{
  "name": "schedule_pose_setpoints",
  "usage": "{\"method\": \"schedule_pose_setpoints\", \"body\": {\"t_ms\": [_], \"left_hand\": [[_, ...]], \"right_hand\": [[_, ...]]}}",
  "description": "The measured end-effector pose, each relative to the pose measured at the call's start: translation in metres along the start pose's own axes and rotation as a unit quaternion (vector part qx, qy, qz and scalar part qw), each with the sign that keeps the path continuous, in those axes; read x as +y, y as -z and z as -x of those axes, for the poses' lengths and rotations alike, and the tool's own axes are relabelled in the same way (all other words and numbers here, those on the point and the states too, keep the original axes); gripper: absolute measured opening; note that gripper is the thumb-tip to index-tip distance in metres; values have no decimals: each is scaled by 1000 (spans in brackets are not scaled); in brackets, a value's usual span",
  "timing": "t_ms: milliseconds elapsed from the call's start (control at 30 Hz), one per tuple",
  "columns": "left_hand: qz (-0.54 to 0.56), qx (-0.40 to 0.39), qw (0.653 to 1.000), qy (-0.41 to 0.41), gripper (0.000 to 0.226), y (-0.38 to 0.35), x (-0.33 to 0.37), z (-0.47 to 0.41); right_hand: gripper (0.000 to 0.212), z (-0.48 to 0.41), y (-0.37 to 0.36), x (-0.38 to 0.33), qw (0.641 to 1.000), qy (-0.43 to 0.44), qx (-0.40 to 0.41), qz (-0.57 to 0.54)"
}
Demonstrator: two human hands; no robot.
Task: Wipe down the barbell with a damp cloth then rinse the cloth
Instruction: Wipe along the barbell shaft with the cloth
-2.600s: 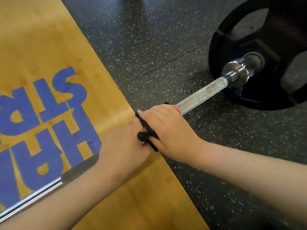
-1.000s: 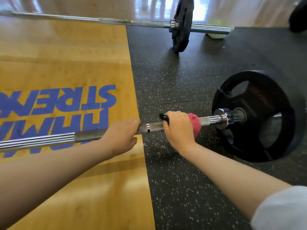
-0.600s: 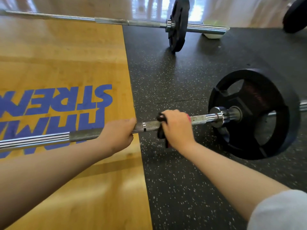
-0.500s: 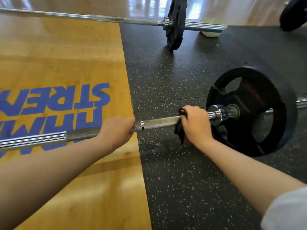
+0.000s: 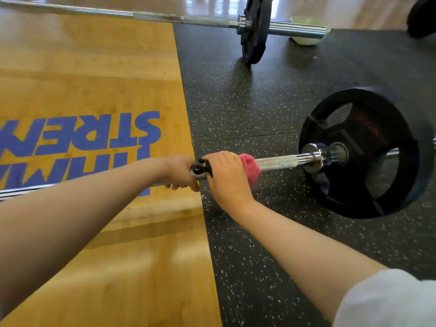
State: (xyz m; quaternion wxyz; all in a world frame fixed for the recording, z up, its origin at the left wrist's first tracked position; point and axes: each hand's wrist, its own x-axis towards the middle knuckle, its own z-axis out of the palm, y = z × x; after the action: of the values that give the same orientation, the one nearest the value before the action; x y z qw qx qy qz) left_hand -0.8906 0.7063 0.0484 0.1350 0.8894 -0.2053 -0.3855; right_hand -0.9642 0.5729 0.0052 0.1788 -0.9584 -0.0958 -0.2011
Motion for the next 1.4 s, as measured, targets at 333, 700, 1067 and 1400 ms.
{"method": "schedule_pose_setpoints", "body": {"t_ms": [333, 700, 1067, 1400], "left_hand": [[-241, 319, 916, -36, 23, -39, -2, 6], [41, -136, 990, -16, 25, 9, 3, -11], [-244, 308, 917, -72, 35, -38, 1, 7], [-253, 316, 914, -26, 14, -42, 0, -12]], "right_hand": [[15, 19, 60, 120, 989, -108, -40, 92], [15, 2, -2, -8, 999, -41, -11, -13], [16, -3, 26, 40, 997, 2, -69, 43], [10, 10, 53, 96, 978, -191, 1, 85]]}}
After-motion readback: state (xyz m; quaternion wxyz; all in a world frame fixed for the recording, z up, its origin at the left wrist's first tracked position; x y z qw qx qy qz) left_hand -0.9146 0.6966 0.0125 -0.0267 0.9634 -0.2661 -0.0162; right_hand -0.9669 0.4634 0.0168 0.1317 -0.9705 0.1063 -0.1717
